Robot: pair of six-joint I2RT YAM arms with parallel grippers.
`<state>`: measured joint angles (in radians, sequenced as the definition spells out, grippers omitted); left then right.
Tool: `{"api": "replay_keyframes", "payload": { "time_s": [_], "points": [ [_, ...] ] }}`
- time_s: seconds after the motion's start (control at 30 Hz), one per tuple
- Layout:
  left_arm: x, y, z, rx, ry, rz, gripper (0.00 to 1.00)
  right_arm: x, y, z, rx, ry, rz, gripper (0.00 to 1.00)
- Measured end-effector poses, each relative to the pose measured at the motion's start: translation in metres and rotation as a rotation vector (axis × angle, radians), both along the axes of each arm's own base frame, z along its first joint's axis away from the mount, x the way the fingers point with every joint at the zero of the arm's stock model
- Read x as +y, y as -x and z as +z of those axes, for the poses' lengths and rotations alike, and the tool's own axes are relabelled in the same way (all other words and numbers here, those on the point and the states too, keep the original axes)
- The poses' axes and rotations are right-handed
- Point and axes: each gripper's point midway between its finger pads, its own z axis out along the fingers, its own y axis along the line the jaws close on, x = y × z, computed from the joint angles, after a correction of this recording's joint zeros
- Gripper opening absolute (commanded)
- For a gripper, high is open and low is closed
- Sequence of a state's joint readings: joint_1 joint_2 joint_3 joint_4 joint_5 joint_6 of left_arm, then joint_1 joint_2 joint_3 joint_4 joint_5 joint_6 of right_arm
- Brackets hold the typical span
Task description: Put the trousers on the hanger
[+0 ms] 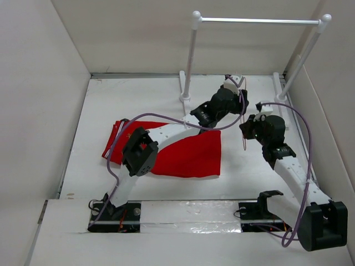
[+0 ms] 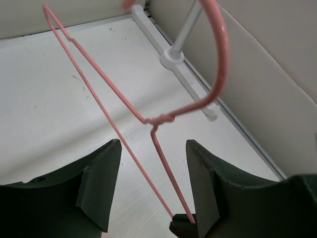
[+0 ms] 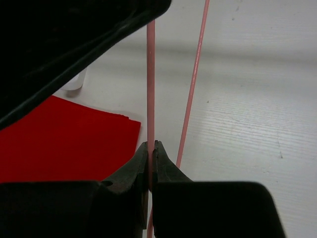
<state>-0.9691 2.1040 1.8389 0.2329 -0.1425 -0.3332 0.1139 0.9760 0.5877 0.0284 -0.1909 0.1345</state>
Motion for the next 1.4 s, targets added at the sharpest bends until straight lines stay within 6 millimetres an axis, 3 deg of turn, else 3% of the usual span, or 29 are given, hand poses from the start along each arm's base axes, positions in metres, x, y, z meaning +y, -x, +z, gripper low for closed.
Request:
{"api": "replay_keyframes", "payload": {
  "time_s": [0.27, 0.43, 0.63, 0.73, 0.83, 0.87, 0.9, 0.97, 1.0, 1.07, 1.1, 1.2, 1.27, 1.33, 1.37, 1.4],
  "points": [
    [0.002, -0.013, -0.004, -0.025, -0.035, 0.052, 0.47, 0.003, 0.007, -0.015, 0.029, 0.008, 0.014, 0.0],
    [-0.002, -0.023, -0.002, -0.047, -0.039, 0.081, 0.37, 0.005, 0.011, -0.024, 0.044, 0.012, 0.021, 0.0],
    [-0.008, -0.025, -0.014, -0.038, -0.058, 0.084, 0.3, 0.005, 0.013, -0.03, 0.054, 0.014, 0.02, 0.0],
    [-0.009, -0.024, -0.021, -0.03, -0.069, 0.081, 0.2, 0.006, 0.015, -0.033, 0.062, 0.017, 0.023, 0.0],
    [-0.008, -0.025, -0.024, -0.026, -0.074, 0.09, 0.0, 0.007, 0.015, -0.032, 0.061, 0.017, 0.027, 0.0],
    [-0.008, -0.025, -0.025, -0.024, -0.072, 0.091, 0.0, 0.007, 0.015, -0.032, 0.061, 0.017, 0.027, 0.01],
    [-0.007, -0.026, -0.025, -0.024, -0.066, 0.096, 0.0, 0.007, 0.015, -0.032, 0.061, 0.017, 0.027, 0.18],
    [-0.003, -0.024, -0.031, -0.02, -0.06, 0.1, 0.0, 0.008, 0.017, -0.033, 0.067, 0.02, 0.029, 0.39],
    [0.0, -0.021, -0.035, -0.011, -0.061, 0.1, 0.0, 0.008, 0.019, -0.032, 0.066, 0.02, 0.031, 0.55],
    [0.009, -0.014, -0.05, 0.012, -0.079, 0.1, 0.0, 0.008, 0.022, -0.024, 0.043, 0.02, 0.035, 0.66],
    [0.016, -0.008, -0.057, 0.027, -0.082, 0.096, 0.0, 0.008, 0.025, -0.02, 0.031, 0.022, 0.036, 0.77],
    [0.041, 0.015, -0.079, 0.093, -0.071, 0.079, 0.0, 0.005, 0.039, -0.005, -0.007, 0.028, 0.039, 0.85],
    [0.055, 0.031, -0.086, 0.129, -0.043, 0.071, 0.0, 0.004, 0.048, 0.008, -0.046, 0.025, 0.04, 0.85],
    [0.069, 0.044, -0.087, 0.158, 0.002, 0.073, 0.0, 0.003, 0.056, 0.017, -0.075, 0.026, 0.045, 0.72],
    [0.074, 0.05, -0.085, 0.17, 0.034, 0.072, 0.0, 0.003, 0.058, 0.019, -0.082, 0.027, 0.051, 0.59],
    [0.079, 0.056, -0.084, 0.182, 0.063, 0.073, 0.0, 0.005, 0.06, 0.021, -0.087, 0.025, 0.06, 0.26]
  ]
}}
